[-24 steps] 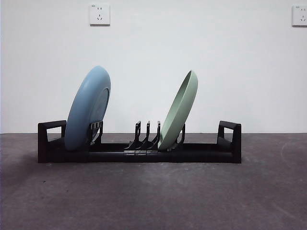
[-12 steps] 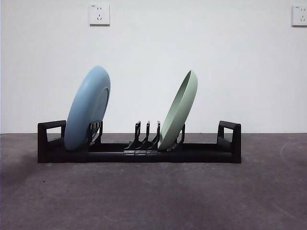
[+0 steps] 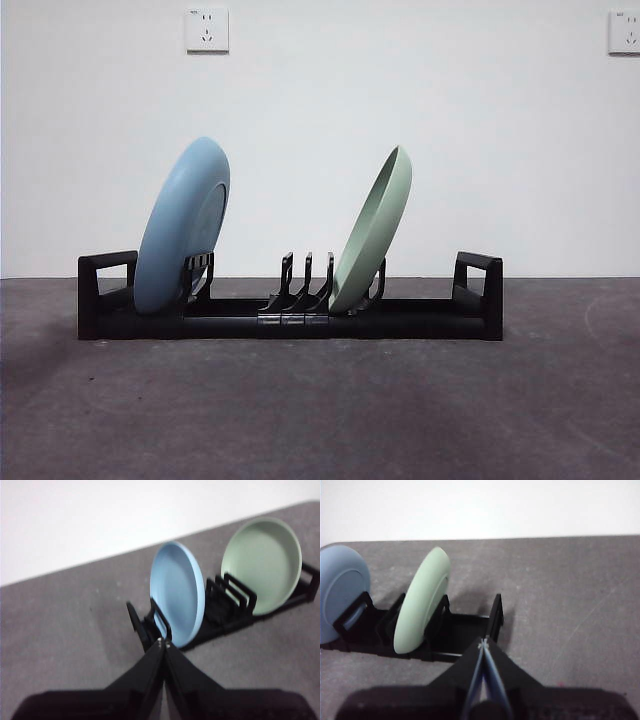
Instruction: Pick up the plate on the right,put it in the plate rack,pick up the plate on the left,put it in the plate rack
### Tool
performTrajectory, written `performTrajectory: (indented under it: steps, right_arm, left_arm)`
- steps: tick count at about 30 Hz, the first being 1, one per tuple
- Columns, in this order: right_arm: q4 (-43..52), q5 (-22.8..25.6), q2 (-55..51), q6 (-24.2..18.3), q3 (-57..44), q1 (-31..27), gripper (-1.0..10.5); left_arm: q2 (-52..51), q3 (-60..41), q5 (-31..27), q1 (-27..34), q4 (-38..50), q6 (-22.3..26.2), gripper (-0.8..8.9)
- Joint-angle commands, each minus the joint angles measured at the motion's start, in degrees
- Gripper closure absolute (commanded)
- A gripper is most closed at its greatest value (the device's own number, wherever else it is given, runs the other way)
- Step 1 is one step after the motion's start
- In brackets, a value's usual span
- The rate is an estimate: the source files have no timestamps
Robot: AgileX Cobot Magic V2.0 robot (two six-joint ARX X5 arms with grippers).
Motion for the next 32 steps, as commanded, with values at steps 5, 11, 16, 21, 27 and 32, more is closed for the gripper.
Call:
performTrajectory:
  steps: [5, 11, 16, 21, 27, 32]
  right_arm:
    - [0.13, 0.17, 0.39, 1.33, -0.37, 0.07, 9.5]
    - [0.13, 0.17, 0.39, 1.33, -0.37, 0.09, 9.5]
    - [0.13, 0.17, 0.39, 1.33, -0.37, 0.07, 9.5]
    - [0.13, 0.17, 0.39, 1.33, -0.37, 0.07, 9.5]
    - [0.13, 0.17, 0.39, 1.33, -0.37, 0.09, 9.5]
    - [0.13, 0.17, 0.37, 1.33, -0.37, 0.09, 9.5]
  left_arm:
    - [-0.17, -0.20, -0.13, 0.20, -2.73, -0.74, 8.17]
    - [-0.17, -0.20, -0.17, 0.20, -3.17, -0.74, 8.17]
    - [-0.28, -0.22, -0.61, 0.50, -3.76, 0.07, 8.17]
    - [-0.79, -2.97, 3.39, 5.70, 3.43, -0.26, 8.17]
    - [-5.18, -15.13, 9.57, 13.40, 18.12, -0.26, 8.17]
    - [-10.99, -26.91, 10.60, 16.98, 26.36, -0.28, 8.17]
